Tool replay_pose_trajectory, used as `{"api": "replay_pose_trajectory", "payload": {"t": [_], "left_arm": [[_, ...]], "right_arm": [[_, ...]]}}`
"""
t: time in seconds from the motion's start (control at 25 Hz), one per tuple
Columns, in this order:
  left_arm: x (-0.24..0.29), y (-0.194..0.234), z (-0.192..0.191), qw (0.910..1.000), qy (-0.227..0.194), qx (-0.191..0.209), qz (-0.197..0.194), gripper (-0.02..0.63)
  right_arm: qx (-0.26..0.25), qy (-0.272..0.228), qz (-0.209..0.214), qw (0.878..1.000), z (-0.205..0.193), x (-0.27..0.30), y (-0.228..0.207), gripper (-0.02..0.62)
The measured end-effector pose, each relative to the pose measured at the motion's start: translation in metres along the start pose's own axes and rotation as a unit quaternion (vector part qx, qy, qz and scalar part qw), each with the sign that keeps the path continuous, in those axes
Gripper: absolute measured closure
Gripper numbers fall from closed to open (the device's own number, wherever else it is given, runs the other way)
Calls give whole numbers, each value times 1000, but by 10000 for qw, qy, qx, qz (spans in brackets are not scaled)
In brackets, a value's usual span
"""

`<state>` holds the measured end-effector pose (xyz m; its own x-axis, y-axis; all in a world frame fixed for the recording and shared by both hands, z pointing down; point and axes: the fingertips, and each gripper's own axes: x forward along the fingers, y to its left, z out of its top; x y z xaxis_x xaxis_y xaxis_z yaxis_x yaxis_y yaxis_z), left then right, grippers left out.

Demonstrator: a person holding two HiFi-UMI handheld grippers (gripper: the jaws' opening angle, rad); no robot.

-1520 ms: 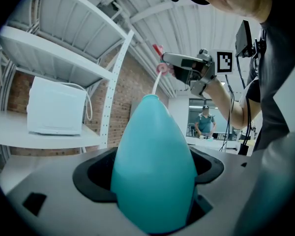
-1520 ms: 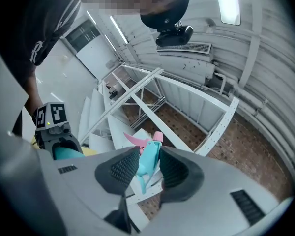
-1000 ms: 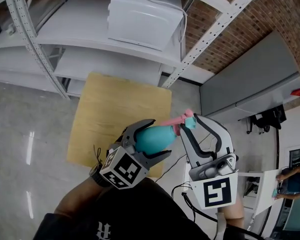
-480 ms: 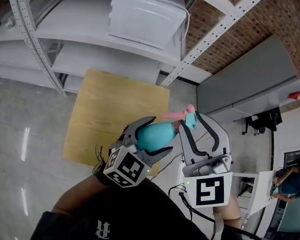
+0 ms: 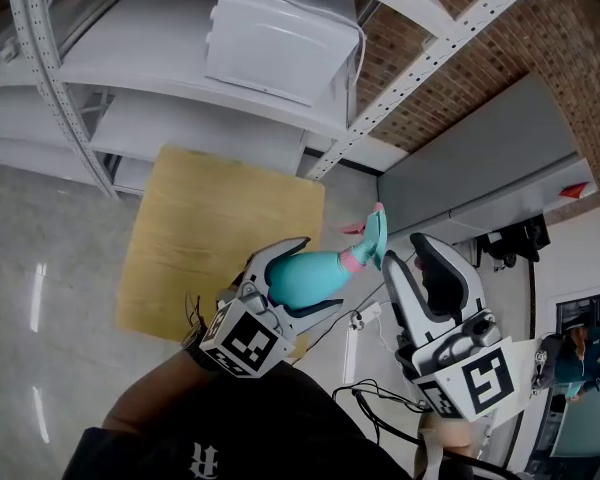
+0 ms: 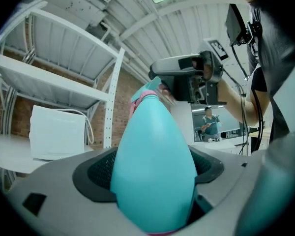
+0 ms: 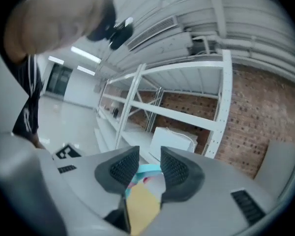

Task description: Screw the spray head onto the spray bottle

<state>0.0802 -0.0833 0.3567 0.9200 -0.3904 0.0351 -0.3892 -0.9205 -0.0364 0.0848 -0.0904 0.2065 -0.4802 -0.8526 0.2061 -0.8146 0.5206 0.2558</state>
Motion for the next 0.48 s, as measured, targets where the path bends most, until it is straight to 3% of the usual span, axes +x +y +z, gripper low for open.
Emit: {"api": "replay_pose_trajectory", "payload": {"t": [0.08,0.12,0.2,0.28,0.36,0.48], "left_arm": [[-3,1,6,9998,-162,1,-84,183],[-5,0,11,9996,-242,-5,-172,183],[-10,-4,21,9981,-405,-40,-471,183],[-17,-11,34,9938,-590,-179,-924,183],[-24,-20,46,9857,-790,-462,-1414,183],[-32,-33,57,9703,-929,-866,-2057,183]], "right_arm": [[909,-806,380,9919,10,-14,-17,465],[1453,-1243,698,9791,12,-21,-28,465],[2566,-1914,1525,9350,7,-30,-51,465],[3302,-2206,2250,8898,-8,-27,-71,463],[3526,-2237,2847,8629,-22,-17,-75,444],[3375,-2190,3928,8269,-23,-7,-47,370]]}}
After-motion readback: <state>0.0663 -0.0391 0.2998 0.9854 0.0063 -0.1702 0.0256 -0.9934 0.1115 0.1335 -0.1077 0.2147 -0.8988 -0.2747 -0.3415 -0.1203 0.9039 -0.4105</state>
